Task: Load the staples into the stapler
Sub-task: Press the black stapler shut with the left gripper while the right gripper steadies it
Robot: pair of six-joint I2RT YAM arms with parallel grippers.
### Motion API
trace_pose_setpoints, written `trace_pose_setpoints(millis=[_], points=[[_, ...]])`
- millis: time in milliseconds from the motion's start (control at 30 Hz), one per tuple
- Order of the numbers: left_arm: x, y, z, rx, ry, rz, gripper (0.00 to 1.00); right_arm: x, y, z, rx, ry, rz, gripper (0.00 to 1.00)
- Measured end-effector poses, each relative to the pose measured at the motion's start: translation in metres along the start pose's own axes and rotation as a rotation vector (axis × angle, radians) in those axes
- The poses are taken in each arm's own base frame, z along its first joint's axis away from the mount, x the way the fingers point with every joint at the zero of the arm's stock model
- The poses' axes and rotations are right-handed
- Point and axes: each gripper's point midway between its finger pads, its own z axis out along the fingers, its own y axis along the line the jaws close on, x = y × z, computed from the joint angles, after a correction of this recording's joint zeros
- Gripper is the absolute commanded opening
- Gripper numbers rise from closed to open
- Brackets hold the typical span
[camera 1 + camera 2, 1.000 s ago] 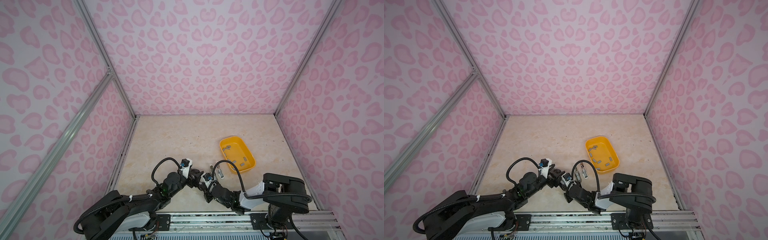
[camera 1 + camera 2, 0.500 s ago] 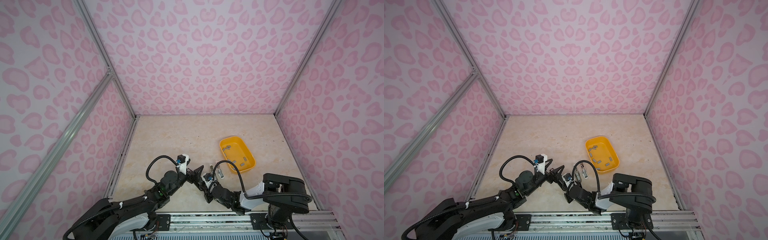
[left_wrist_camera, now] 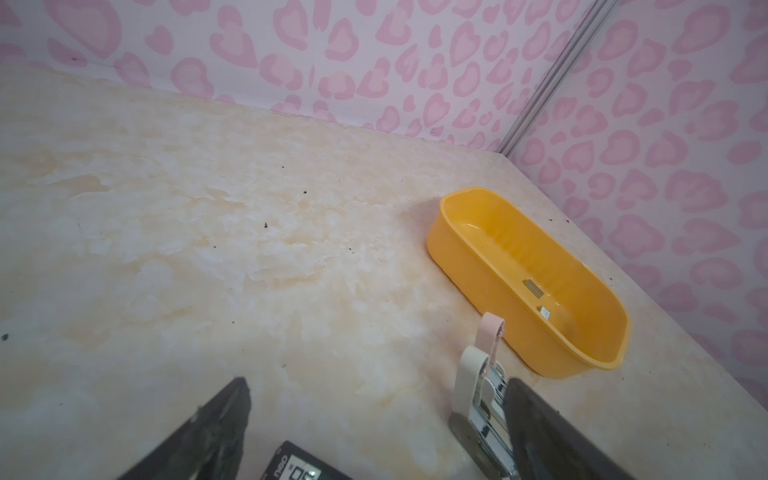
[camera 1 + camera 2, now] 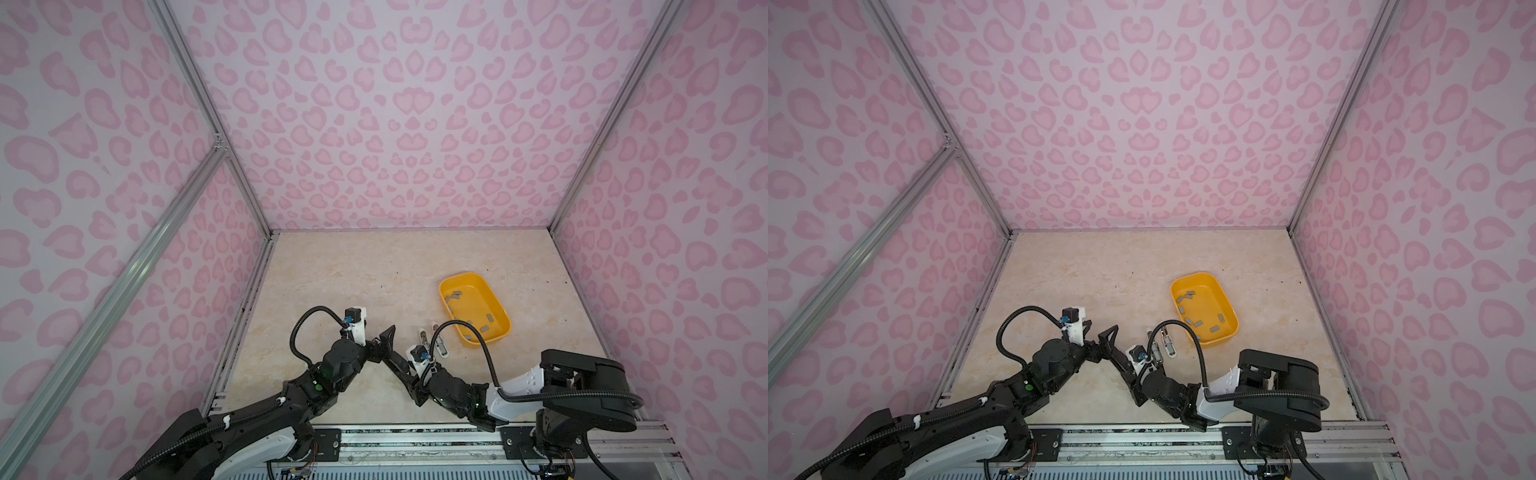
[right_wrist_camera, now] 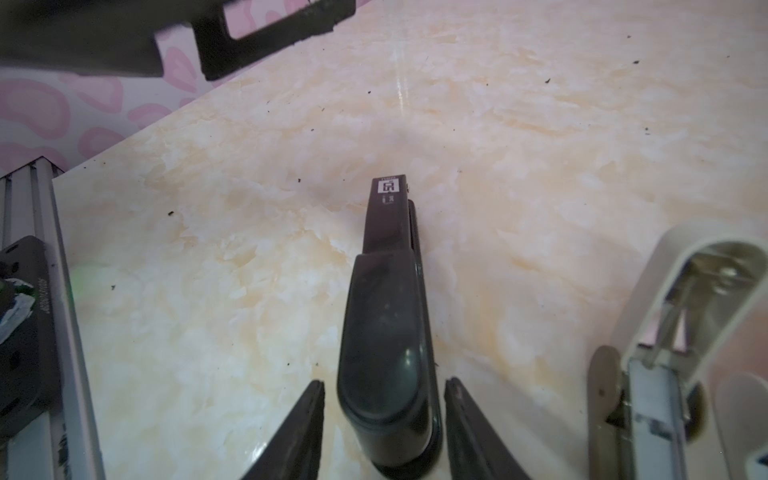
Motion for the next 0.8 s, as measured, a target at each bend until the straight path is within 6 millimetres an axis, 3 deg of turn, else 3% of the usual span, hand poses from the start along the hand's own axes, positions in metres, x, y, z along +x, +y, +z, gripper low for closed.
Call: trace_pose_setpoints(millis=[233, 333, 467, 800], points=[[0.018, 0.012, 0.001, -0.065, 0.083, -0.038, 0.99, -0.023, 0.003, -0.018, -0.010, -0.042, -0.002, 0.46], [0.025, 0.016, 0.000, -0.080, 0.111, -0.047, 0.95, -0.047, 0.011, -0.024, -0.031, -0.092, -0.003, 0.44], [0.035, 0.021, -0.002, -0.092, 0.132, -0.047, 0.89, -0.059, 0.017, -0.022, -0.031, -0.096, -0.033, 0.40], [0.044, 0.025, -0.003, -0.096, 0.153, -0.057, 0.88, -0.045, 0.019, 0.005, 0.005, -0.029, -0.094, 0.35]])
